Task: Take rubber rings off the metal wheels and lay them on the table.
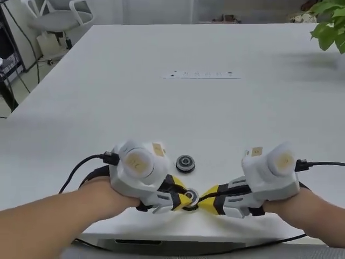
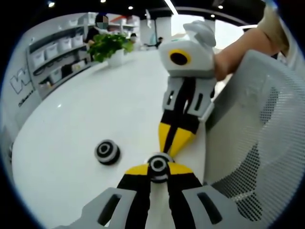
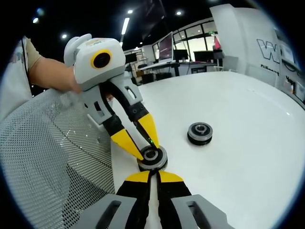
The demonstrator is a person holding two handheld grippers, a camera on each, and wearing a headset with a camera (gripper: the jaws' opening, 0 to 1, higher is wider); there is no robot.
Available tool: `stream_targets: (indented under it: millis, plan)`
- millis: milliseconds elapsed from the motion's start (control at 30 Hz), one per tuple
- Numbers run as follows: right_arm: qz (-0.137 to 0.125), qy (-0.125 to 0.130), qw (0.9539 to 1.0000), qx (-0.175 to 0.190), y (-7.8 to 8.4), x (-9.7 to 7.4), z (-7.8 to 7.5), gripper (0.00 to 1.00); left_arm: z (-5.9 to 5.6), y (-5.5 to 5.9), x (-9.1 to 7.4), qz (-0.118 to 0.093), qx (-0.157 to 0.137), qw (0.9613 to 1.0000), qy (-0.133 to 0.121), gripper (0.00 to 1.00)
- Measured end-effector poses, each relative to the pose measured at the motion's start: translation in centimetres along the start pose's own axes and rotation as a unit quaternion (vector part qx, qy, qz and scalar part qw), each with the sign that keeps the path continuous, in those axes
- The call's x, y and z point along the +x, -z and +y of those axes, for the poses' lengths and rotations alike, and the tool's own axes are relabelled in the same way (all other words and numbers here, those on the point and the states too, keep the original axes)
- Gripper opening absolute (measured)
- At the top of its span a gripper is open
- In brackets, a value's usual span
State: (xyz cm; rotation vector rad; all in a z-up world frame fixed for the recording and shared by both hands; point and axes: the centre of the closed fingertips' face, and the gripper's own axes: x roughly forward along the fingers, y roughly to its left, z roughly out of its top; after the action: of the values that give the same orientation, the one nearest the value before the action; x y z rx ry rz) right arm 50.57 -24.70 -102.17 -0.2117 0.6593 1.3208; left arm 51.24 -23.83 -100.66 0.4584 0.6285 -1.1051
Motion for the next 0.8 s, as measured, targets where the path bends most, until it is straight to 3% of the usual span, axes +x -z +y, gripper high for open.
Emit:
stream_targets:
  millis: [233, 533, 633, 800]
  plan:
    - [0.002, 0.006, 0.9997, 0.022, 0.0, -0.1, -0.2, 0.0, 0.0, 0.0, 0.0, 0.004, -0.001, 1.0, -0.006, 0.13]
    - [-0.017, 0.003, 0.9971, 0.074, -0.1, -0.4, -0.4, 0.0, 0.0, 0.0, 0.0, 0.005, 0.004, 1.0, -0.004, 0.12]
    - [-0.026, 0.001, 0.9938, 0.108, -0.3, -0.6, -0.4, 0.0, 0.0, 0.0, 0.0, 0.007, 0.005, 0.9999, -0.006, 0.12]
    - [-0.043, 0.001, 0.9903, 0.133, -1.0, -0.9, -0.5, 0.0, 0.0, 0.0, 0.0, 0.01, 0.005, 0.9999, -0.01, 0.12]
